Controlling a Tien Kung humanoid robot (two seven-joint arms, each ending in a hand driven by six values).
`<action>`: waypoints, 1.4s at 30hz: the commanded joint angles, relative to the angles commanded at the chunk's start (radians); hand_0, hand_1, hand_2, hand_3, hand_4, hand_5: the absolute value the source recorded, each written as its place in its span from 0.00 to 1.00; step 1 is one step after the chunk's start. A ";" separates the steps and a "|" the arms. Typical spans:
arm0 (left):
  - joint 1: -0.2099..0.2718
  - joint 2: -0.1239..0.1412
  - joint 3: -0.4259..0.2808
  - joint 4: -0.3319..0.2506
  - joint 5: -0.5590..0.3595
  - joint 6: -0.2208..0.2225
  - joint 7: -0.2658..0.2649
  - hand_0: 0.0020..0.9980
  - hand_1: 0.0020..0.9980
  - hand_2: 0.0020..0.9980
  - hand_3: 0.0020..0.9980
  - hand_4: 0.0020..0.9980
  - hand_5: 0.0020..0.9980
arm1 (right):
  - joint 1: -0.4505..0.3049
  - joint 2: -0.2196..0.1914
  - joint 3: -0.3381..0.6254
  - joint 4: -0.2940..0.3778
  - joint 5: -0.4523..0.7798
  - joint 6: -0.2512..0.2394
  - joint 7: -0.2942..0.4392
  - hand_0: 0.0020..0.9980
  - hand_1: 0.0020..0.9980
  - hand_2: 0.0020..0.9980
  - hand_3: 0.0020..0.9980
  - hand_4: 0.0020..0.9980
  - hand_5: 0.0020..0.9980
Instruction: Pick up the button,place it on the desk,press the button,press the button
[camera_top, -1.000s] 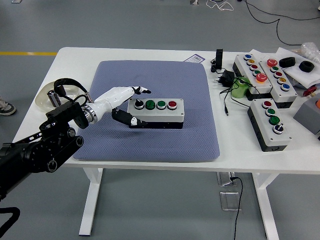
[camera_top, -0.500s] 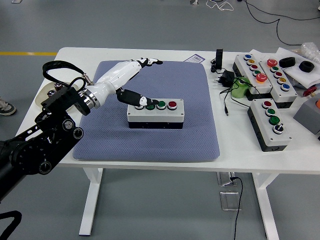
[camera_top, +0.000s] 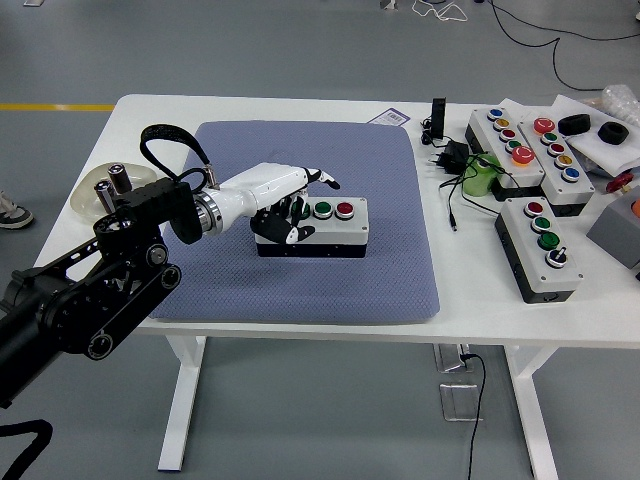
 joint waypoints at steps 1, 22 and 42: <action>-0.003 -0.001 0.002 0.004 0.003 -0.014 0.009 0.00 0.00 0.07 0.85 0.59 0.00 | 0.001 0.000 0.002 0.000 -0.002 0.000 0.000 0.64 0.53 0.55 0.63 0.24 0.24; -0.035 -0.017 0.040 0.073 -0.011 -0.053 0.055 0.00 0.00 0.04 0.86 0.55 0.00 | 0.008 0.000 0.018 0.000 -0.019 0.002 -0.002 0.64 0.53 0.55 0.63 0.24 0.24; -0.049 -0.027 0.055 0.051 -0.038 0.004 0.054 0.00 0.00 0.04 0.85 0.56 0.00 | 0.009 0.000 0.024 0.000 -0.026 0.001 -0.003 0.64 0.53 0.55 0.63 0.24 0.24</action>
